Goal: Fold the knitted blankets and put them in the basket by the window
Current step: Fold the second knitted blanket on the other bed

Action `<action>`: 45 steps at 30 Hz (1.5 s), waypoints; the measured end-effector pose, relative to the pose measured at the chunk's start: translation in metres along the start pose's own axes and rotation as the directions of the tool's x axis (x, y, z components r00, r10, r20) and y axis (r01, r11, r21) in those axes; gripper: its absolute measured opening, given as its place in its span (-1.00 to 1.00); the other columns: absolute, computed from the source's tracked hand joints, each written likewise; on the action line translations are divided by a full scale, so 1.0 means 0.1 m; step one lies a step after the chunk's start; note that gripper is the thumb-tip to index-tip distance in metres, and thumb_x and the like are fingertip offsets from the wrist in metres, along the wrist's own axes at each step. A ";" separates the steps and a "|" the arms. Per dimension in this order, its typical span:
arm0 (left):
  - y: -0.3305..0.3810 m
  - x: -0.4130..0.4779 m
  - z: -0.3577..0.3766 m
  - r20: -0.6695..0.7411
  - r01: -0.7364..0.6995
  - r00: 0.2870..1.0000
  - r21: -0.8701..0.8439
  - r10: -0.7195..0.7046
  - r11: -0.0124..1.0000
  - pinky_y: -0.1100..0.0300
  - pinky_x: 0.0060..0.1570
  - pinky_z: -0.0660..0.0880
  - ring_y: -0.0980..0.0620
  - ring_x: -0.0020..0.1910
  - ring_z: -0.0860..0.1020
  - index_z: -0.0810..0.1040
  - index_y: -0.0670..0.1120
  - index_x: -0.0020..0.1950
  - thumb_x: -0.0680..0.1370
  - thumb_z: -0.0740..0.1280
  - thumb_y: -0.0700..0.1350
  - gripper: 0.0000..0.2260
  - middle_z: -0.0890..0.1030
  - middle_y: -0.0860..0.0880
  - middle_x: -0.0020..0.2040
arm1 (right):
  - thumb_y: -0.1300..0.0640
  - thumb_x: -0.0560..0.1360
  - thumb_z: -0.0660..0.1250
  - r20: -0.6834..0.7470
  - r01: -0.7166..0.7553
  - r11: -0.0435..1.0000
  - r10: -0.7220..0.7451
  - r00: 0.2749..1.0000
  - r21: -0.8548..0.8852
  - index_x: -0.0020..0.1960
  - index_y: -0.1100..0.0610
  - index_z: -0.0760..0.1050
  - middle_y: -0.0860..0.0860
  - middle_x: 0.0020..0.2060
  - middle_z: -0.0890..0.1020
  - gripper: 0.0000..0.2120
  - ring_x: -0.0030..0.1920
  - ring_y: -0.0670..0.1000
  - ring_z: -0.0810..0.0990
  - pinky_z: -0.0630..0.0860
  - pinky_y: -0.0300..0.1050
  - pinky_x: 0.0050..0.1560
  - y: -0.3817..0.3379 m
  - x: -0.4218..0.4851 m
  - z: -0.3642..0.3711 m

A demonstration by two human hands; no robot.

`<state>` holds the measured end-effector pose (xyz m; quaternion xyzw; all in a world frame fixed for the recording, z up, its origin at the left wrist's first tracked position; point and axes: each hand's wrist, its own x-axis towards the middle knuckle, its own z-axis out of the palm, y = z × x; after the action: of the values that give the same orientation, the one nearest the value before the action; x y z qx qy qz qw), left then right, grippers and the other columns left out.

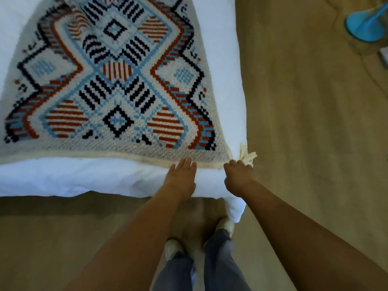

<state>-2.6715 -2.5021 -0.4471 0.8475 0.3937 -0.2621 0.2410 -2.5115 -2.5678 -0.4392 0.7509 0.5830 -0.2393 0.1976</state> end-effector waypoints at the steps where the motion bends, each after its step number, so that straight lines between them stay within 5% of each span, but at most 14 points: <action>1: 0.06 0.01 -0.15 -0.034 -0.002 0.999 0.006 0.002 1.000 0.01 0.51 -0.07 -0.06 0.56 -0.09 -0.08 -0.13 0.56 0.63 0.10 -0.13 -0.45 -0.10 -0.10 0.58 | 0.23 0.53 0.12 -0.022 0.019 1.000 -0.019 1.000 0.006 0.25 0.19 0.35 0.13 0.20 0.44 -0.70 0.22 0.15 0.39 0.35 0.01 0.16 0.05 -0.02 -0.12; 7: 0.51 0.22 -1.13 -0.259 0.066 0.964 -0.006 -0.065 0.998 0.00 0.36 0.32 -0.08 0.39 0.32 0.24 -0.15 0.45 0.61 0.15 -0.07 -0.58 0.31 -0.11 0.44 | 0.22 0.53 0.13 -0.186 0.156 0.987 -0.158 0.970 -0.028 0.19 0.22 0.38 0.13 0.15 0.46 -0.75 0.19 0.13 0.42 0.37 -0.04 0.09 0.46 0.08 -0.97; 10: 0.76 0.27 -1.58 -0.231 0.129 0.965 -0.004 -0.126 0.992 0.03 0.23 0.38 -0.09 0.28 0.40 0.34 -0.14 0.34 0.61 0.15 -0.08 -0.68 0.41 -0.12 0.32 | 0.24 0.52 0.13 -0.238 0.231 0.970 -0.241 0.941 -0.069 0.11 0.22 0.40 0.12 0.11 0.48 -0.81 0.13 0.12 0.44 0.30 -0.09 -0.04 0.81 0.16 -1.38; 16: 1.22 0.50 -2.53 -0.277 0.263 0.916 -0.131 -0.290 0.956 0.03 0.30 0.36 -0.11 0.32 0.39 0.33 -0.15 0.40 0.61 0.12 -0.06 -0.63 0.38 -0.13 0.38 | 0.23 0.53 0.12 -0.345 0.340 0.930 -0.369 0.863 -0.142 -0.09 0.16 0.31 0.10 0.00 0.47 -0.96 0.03 0.13 0.48 0.27 -0.10 -0.12 1.64 0.27 -2.25; 19: 1.46 0.64 -2.93 -0.298 0.278 0.900 -0.172 -0.319 0.945 -0.01 0.35 0.32 -0.13 0.39 0.34 0.23 -0.15 0.48 0.63 0.11 -0.01 -0.56 0.31 -0.14 0.45 | 0.24 0.53 0.11 -0.365 0.375 0.911 -0.412 0.835 -0.170 -0.20 0.15 0.24 0.05 -0.16 0.40 -0.86 0.00 0.12 0.47 0.24 -0.11 -0.14 1.86 0.47 -2.65; 25: 1.35 1.18 -3.51 -0.322 0.366 0.851 -0.203 -0.415 0.908 -0.01 0.33 0.33 -0.14 0.37 0.36 0.24 -0.15 0.46 0.63 0.09 0.01 -0.57 0.33 -0.15 0.43 | 0.24 0.53 0.10 -0.321 0.432 0.841 -0.528 0.786 -0.326 0.10 0.23 0.40 0.11 0.09 0.47 -0.81 0.10 0.11 0.45 0.26 -0.11 -0.10 2.10 1.13 -3.32; 27: 1.25 1.45 -3.72 -0.306 0.392 0.844 -0.212 -0.442 0.895 0.01 0.30 0.36 -0.13 0.35 0.37 0.24 -0.14 0.46 0.64 0.09 0.00 -0.58 0.34 -0.14 0.42 | 0.26 0.52 0.10 -0.309 0.448 0.819 -0.557 0.771 -0.359 -0.06 0.20 0.36 0.09 -0.01 0.46 -0.92 0.00 0.09 0.42 0.23 -0.11 -0.12 2.16 1.44 -3.56; 29: 1.15 1.75 -3.94 -0.297 0.409 0.840 -0.205 -0.455 0.889 0.01 0.27 0.37 -0.13 0.34 0.39 0.24 -0.13 0.45 0.64 0.08 0.00 -0.59 0.35 -0.14 0.41 | 0.28 0.51 0.11 -0.322 0.463 0.803 -0.581 0.747 -0.374 -0.31 0.15 0.14 0.00 -0.27 0.31 -0.75 -0.10 0.04 0.31 0.20 -0.11 -0.14 2.22 1.78 -3.80; 31: 1.07 2.08 -4.22 -0.295 0.412 0.835 -0.222 -0.463 0.884 -0.01 0.28 0.37 -0.14 0.34 0.39 0.25 -0.12 0.45 0.64 0.07 0.00 -0.59 0.36 -0.14 0.41 | 0.29 0.50 0.11 -0.304 0.478 0.786 -0.601 0.739 -0.392 -0.37 0.08 -0.01 0.00 -0.32 0.20 -0.62 -0.11 0.05 0.31 0.19 -0.11 -0.14 2.29 2.14 -4.11; 37: 0.93 2.92 -5.06 -0.267 0.400 0.846 -0.256 -0.462 0.880 -0.03 0.30 0.37 -0.15 0.36 0.37 0.20 -0.15 0.48 0.65 0.07 0.00 -0.57 0.31 -0.16 0.43 | 0.30 0.48 0.12 -0.302 0.469 0.767 -0.617 0.727 -0.438 -0.29 0.15 0.14 0.08 -0.15 0.40 -0.77 0.02 0.11 0.45 0.20 -0.11 -0.16 2.54 3.21 -4.95; 41: 0.75 3.53 -5.56 -0.241 0.428 0.837 -0.271 -0.491 0.862 -0.02 0.24 0.39 -0.17 0.33 0.39 0.20 -0.17 0.47 0.66 0.06 -0.02 -0.58 0.32 -0.17 0.42 | 0.30 0.48 0.12 -0.267 0.484 0.735 -0.645 0.716 -0.475 -0.26 0.14 0.16 0.07 -0.16 0.35 -0.80 0.04 0.11 0.45 0.21 -0.11 -0.15 2.72 3.97 -5.42; 45: 0.55 4.18 -5.98 -0.218 0.497 0.778 -0.361 -0.589 0.789 -0.03 0.26 0.38 -0.17 0.34 0.38 0.24 -0.18 0.45 0.65 0.06 -0.05 -0.60 0.33 -0.17 0.42 | 0.27 0.50 0.12 -0.191 0.553 0.673 -0.702 0.686 -0.491 -0.01 0.17 0.36 0.08 -0.02 0.45 -0.90 0.09 0.10 0.47 0.38 -0.08 -0.01 2.84 4.81 -5.90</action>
<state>-2.2446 -1.9399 -0.2543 0.6830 0.6902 -0.1212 0.2059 -2.0608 -1.9215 -0.2419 0.4728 0.8701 -0.0268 0.1362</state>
